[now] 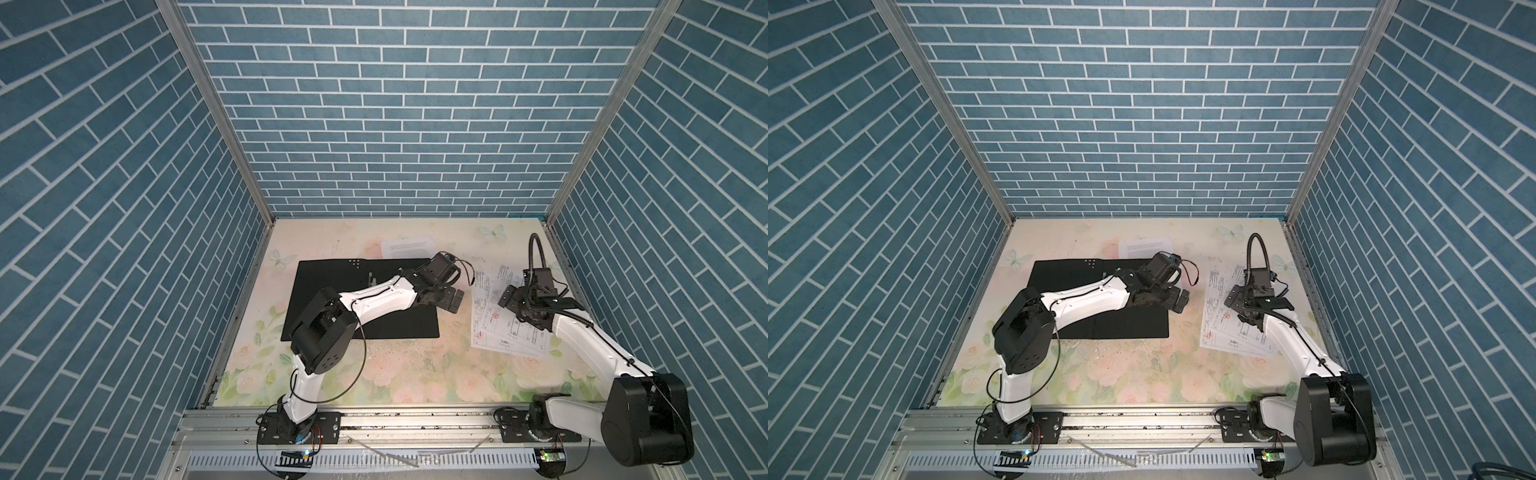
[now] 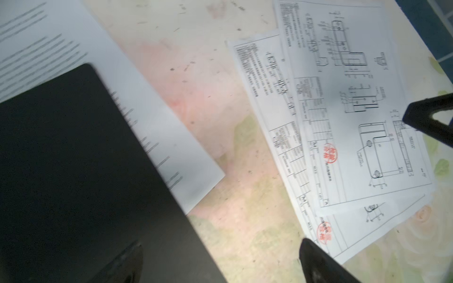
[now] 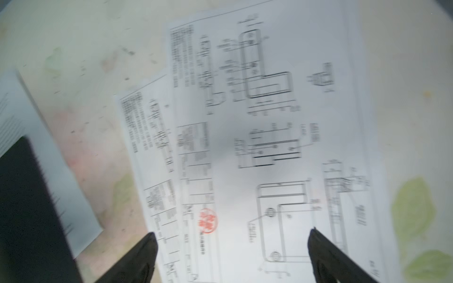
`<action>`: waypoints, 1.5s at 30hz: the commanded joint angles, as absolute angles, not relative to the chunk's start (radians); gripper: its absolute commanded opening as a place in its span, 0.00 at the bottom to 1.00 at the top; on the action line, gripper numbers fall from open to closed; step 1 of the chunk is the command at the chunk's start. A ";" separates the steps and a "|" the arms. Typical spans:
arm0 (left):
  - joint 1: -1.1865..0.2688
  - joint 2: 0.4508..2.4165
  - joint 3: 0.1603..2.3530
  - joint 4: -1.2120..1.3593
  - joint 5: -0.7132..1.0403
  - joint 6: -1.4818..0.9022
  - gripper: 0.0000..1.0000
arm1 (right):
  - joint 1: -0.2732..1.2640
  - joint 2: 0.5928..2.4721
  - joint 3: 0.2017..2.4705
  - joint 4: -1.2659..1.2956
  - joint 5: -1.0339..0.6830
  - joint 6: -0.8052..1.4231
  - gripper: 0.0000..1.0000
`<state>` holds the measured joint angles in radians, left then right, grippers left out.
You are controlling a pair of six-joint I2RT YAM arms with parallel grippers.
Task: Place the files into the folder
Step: 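Reach the left gripper across to the drawing sheets while the right gripper draws back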
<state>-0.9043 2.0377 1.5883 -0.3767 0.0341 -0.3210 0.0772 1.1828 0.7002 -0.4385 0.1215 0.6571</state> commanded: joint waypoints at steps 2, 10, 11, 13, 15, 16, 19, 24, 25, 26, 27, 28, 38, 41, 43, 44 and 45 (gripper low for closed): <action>-0.960 2.158 1.775 -0.476 0.043 -0.246 1.00 | -0.089 1.123 0.623 -0.486 0.087 0.593 0.94; -1.009 2.407 2.121 -0.613 0.184 -0.269 1.00 | -0.298 1.157 0.577 -0.435 -0.047 0.525 0.93; -1.014 2.436 2.162 -0.633 0.197 -0.276 1.00 | -0.314 1.170 0.577 -0.423 -0.073 0.518 0.93; -1.018 2.482 2.223 -0.666 0.217 -0.300 1.00 | -0.333 1.201 0.576 -0.402 -0.122 0.509 0.92; -1.018 2.521 2.269 -0.688 0.244 -0.329 1.00 | -0.342 1.246 0.585 -0.387 -0.149 0.498 0.91; -1.017 2.532 2.281 -0.691 0.257 -0.340 1.00 | -0.345 1.263 0.588 -0.386 -0.157 0.496 0.90; -1.019 2.546 2.287 -0.686 0.276 -0.369 1.00 | -0.348 1.295 0.590 -0.363 -0.192 0.487 0.89; -1.018 2.567 2.290 -0.673 0.292 -0.391 0.98 | -0.351 1.327 0.594 -0.342 -0.220 0.473 0.89; -1.018 2.574 2.297 -0.675 0.298 -0.396 0.98 | -0.353 1.335 0.595 -0.339 -0.226 0.470 0.89; -1.017 2.583 2.304 -0.675 0.309 -0.400 0.96 | -0.353 1.342 0.599 -0.336 -0.239 0.468 0.88; -1.018 2.592 2.313 -0.680 0.319 -0.405 0.95 | -0.353 1.351 0.601 -0.332 -0.252 0.466 0.88; -1.018 2.599 2.320 -0.683 0.324 -0.409 0.95 | -0.352 1.358 0.604 -0.332 -0.255 0.465 0.88; -1.008 2.632 2.346 -0.710 0.318 -0.429 0.94 | -0.353 1.437 0.611 -0.289 -0.364 0.469 0.82; -0.997 2.632 2.336 -0.712 0.319 -0.430 0.94 | -0.353 1.452 0.612 -0.280 -0.413 0.472 0.79; -0.990 2.629 2.324 -0.706 0.319 -0.431 0.94 | -0.351 1.452 0.610 -0.277 -0.428 0.475 0.78; -0.986 2.629 2.316 -0.705 0.321 -0.433 0.94 | -0.350 1.450 0.609 -0.277 -0.437 0.476 0.78; -0.984 2.628 2.308 -0.700 0.325 -0.435 0.94 | -0.351 1.450 0.607 -0.275 -0.449 0.477 0.77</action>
<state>-1.0035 2.5938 2.3348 -0.6712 0.3279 -0.4278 -0.3592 1.4162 0.6334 -0.2237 -0.3580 0.4816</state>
